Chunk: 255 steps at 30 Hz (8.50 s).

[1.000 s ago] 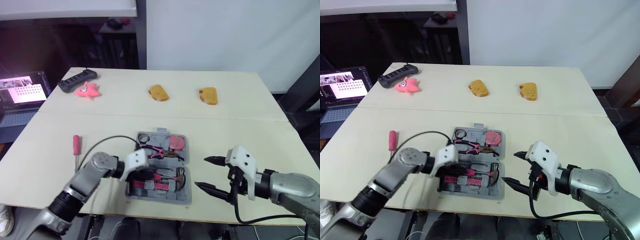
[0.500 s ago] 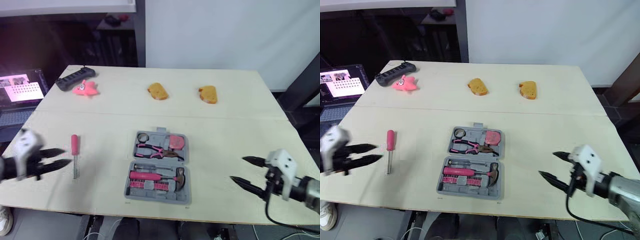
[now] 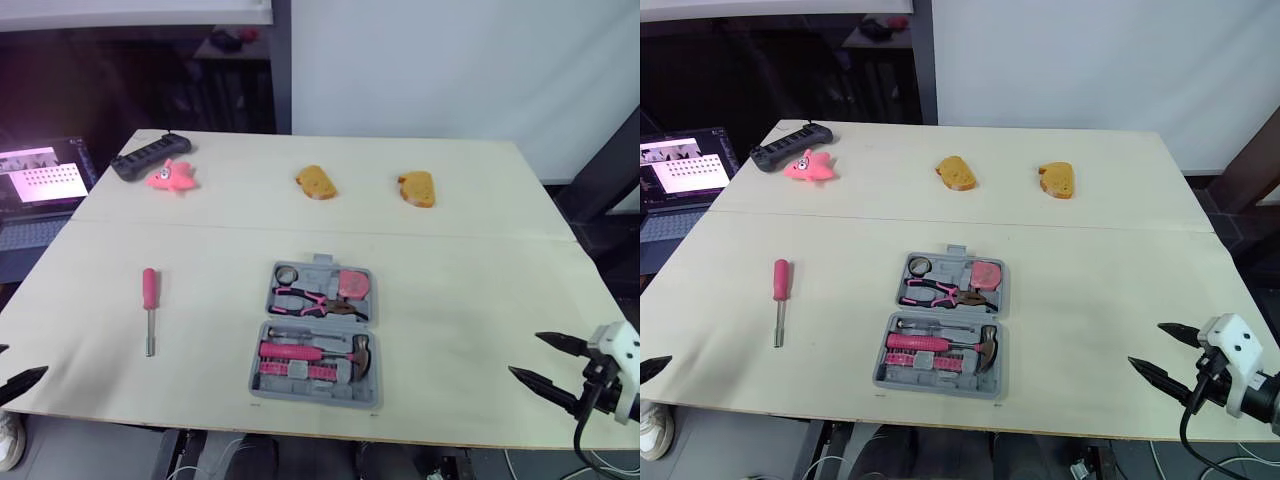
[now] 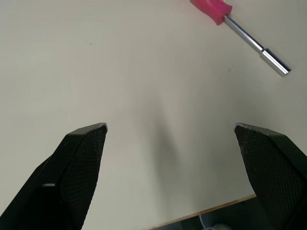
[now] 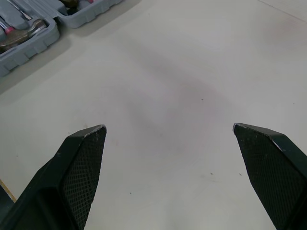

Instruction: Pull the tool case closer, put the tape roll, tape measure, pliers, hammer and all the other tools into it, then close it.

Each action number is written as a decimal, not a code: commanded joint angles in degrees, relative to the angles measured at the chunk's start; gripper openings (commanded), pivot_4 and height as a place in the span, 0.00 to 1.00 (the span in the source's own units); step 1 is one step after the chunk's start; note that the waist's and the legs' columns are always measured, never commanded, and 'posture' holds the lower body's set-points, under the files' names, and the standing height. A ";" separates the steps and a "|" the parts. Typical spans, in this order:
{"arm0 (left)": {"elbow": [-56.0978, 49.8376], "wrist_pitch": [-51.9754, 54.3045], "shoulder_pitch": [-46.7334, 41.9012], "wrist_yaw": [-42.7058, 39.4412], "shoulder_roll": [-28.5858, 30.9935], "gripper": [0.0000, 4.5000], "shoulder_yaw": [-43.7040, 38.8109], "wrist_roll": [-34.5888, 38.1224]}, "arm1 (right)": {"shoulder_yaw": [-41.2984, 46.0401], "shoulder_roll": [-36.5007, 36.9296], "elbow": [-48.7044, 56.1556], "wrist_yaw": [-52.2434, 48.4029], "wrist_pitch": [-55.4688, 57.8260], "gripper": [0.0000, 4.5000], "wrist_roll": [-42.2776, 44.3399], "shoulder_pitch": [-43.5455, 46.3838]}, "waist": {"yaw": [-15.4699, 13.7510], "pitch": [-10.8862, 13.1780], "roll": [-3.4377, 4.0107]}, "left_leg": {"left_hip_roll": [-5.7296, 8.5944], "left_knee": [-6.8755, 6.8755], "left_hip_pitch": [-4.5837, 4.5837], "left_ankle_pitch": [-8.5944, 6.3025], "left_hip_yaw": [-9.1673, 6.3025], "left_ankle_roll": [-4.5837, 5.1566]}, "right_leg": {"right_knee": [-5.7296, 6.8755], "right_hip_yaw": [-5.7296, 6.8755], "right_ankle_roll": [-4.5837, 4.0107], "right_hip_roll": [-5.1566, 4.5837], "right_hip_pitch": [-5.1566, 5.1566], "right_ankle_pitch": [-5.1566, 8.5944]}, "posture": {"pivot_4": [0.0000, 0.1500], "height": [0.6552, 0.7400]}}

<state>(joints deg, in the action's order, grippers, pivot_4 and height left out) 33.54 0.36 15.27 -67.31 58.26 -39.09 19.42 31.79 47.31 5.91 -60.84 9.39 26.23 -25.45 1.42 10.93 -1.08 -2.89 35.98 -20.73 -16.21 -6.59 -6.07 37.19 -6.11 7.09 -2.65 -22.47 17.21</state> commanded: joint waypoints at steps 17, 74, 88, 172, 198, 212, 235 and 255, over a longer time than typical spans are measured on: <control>-31.99 32.76 -17.60 37.90 -20.05 0.99 10.65 0.82 | -11.12 -2.33 25.21 8.48 16.85 1.00 8.79 8.94 | 1.03 -0.02 -0.02 | 0.00 0.09 0.05 0.00 -0.05 0.00 | 0.07 -0.01 0.31 0.00 0.12 -0.16 | 1.00 1.00; -49.46 39.02 -3.94 54.40 -41.04 0.20 29.44 -3.97 | -16.99 1.89 30.52 12.30 27.67 1.00 9.74 19.15 | 0.78 -0.20 0.28 | 0.05 0.17 0.05 0.01 -0.09 -0.02 | -0.05 0.00 0.06 0.00 0.19 -0.08 | 1.00 1.00; -66.22 51.75 -8.29 43.62 -24.20 0.98 18.74 6.61 | -15.48 1.35 31.49 13.09 28.13 1.00 10.46 17.81 | 0.97 0.00 -0.02 | 0.01 0.10 -0.14 0.01 -0.12 -0.02 | 0.01 0.00 0.06 0.06 -0.06 -0.07 | 1.00 1.00; -54.97 66.42 -22.33 68.03 -7.61 0.07 34.51 43.06 | -23.21 -0.33 37.67 19.74 31.27 1.00 13.76 22.92 | 1.04 0.32 0.05 | 0.02 0.30 -0.64 0.03 -0.21 0.02 | 0.78 0.05 0.38 0.07 -0.73 -0.22 | 1.00 1.00; -49.03 85.39 -23.59 72.75 -30.07 0.07 25.68 27.57 | -24.23 1.08 35.46 14.94 26.87 1.00 12.05 25.23 | 1.06 -0.69 1.16 | 0.11 0.26 -0.43 0.06 -0.17 -0.03 | 0.68 0.00 0.34 0.03 -0.51 -0.21 | 1.00 1.00; -48.96 77.82 -24.19 65.68 -29.23 0.99 27.61 19.14 | -23.98 0.72 36.25 16.24 27.86 1.00 12.42 24.20 | 1.04 -0.83 1.30 | 0.11 0.09 0.31 0.04 -0.17 -0.03 | 0.26 0.00 0.18 0.03 0.25 -0.10 | 1.00 1.00; -65.01 63.00 -13.61 67.09 -35.28 0.99 25.61 7.48 | -23.24 0.55 35.14 16.66 28.76 1.00 13.26 24.54 | 0.68 -0.26 0.32 | 0.09 0.25 -0.50 0.08 -0.19 -0.10 | 0.03 0.03 0.30 0.00 -0.26 -0.22 | 1.00 1.00; -57.58 61.91 -17.02 64.31 -37.49 0.99 38.24 -2.56 | -23.06 1.05 35.14 16.73 29.83 1.00 13.64 25.83 | -0.67 -0.27 0.34 | 0.11 0.27 -0.54 0.08 -0.20 -0.10 | -0.01 0.04 0.30 -0.01 -0.25 -0.24 | 1.00 1.00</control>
<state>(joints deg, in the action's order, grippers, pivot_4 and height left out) -24.42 60.61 -2.10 -2.55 21.15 -2.63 17.32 7.27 48.17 40.24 -44.05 39.55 39.09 -0.17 0.75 10.66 -0.74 -2.78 36.25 -21.26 -16.13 -6.78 -6.18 37.18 -6.08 7.39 -2.67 -22.72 16.97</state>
